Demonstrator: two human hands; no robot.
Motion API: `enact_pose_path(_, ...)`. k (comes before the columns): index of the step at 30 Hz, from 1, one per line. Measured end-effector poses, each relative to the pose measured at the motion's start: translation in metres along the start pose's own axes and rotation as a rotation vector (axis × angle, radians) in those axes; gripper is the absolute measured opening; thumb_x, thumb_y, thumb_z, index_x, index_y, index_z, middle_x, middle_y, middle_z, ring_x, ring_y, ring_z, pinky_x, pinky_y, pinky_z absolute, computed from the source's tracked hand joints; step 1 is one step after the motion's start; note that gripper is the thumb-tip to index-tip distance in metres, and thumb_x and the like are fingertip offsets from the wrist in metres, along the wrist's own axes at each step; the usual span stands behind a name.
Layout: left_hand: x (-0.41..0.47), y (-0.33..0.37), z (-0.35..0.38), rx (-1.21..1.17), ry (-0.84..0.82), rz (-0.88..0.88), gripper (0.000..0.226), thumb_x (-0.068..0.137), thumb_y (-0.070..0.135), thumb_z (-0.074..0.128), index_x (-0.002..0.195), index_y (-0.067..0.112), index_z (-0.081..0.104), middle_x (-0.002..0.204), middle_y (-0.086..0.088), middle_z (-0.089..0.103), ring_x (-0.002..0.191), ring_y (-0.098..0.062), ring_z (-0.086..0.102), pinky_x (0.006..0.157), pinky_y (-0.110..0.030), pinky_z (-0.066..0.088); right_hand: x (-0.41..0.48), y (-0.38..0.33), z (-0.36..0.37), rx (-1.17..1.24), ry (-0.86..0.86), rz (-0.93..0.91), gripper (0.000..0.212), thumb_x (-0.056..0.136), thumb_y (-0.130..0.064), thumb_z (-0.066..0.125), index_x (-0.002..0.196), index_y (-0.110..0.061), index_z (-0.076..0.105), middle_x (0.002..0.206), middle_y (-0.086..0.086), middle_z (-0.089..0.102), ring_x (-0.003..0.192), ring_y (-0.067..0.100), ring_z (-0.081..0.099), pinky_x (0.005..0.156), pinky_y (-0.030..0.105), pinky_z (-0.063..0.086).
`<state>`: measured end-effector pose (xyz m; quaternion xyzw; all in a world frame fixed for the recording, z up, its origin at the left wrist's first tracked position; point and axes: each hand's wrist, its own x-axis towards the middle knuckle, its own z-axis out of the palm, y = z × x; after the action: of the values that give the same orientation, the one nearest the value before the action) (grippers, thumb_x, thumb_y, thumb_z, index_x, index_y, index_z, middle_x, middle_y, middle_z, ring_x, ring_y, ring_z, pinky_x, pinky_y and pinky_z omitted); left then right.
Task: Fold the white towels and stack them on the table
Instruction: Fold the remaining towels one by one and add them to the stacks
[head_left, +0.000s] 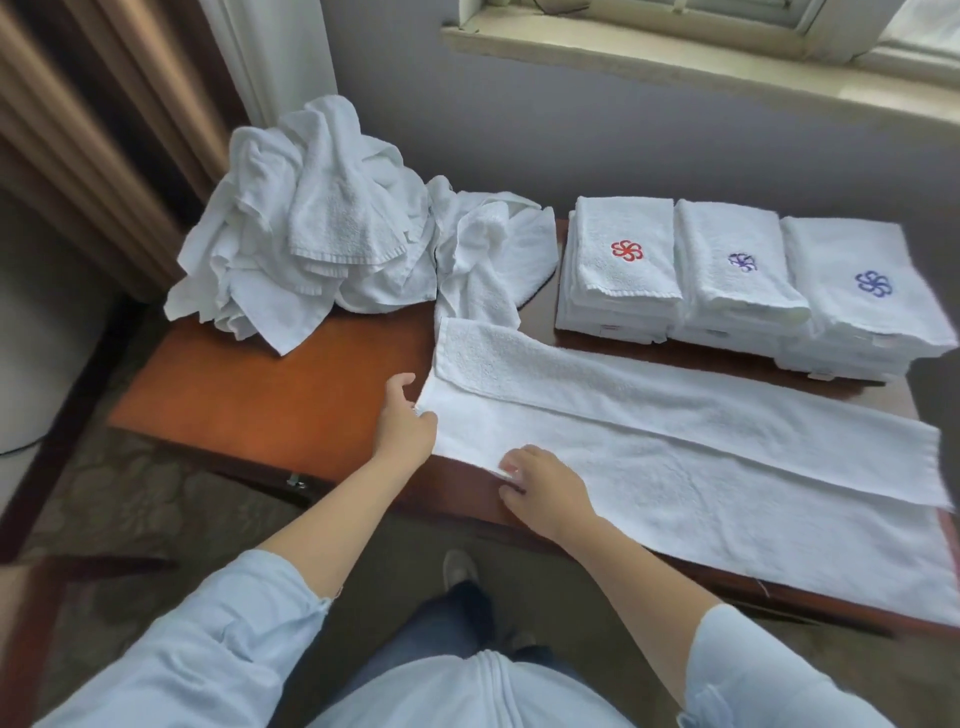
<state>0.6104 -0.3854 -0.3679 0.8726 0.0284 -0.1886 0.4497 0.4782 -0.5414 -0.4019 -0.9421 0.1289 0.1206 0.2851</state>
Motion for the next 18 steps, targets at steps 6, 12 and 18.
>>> enact_pose_path(6,-0.001,-0.028,-0.026,0.330,-0.112,-0.016,0.051,0.092,0.009,0.051,0.139,0.024,0.038,0.120,-0.002,0.054,0.090,-0.022,0.059,0.074,-0.036,0.052,-0.009,-0.016,0.006,0.060,-0.163,-0.009,0.016,0.091,-0.040,0.056,0.099,-0.028,0.064,0.098,-0.012,0.062,0.088,0.012,0.059,0.069,0.027,0.046)
enact_pose_path(12,0.017,-0.028,-0.031,0.773,-0.270,-0.081,0.061,0.091,0.019,0.054,0.147,0.019,0.029,0.144,-0.009,0.035,0.116,-0.029,0.055,0.091,-0.039,0.049,0.013,-0.017,-0.001,0.099,-0.070,0.087,0.020,0.094,-0.037,0.053,0.109,-0.031,0.065,0.102,-0.016,0.060,0.097,0.008,0.058,0.074,0.026,0.047)
enact_pose_path(18,0.070,-0.003,-0.030,0.548,-0.292,0.045,0.066,0.093,0.029,0.060,0.149,0.015,0.028,0.147,-0.007,0.040,0.125,-0.028,0.051,0.100,-0.043,0.046,0.054,-0.028,-0.012,0.030,0.132,0.133,0.030,0.093,-0.023,0.057,0.122,-0.025,0.062,0.127,-0.010,0.059,0.123,0.013,0.048,0.084,0.029,0.044)
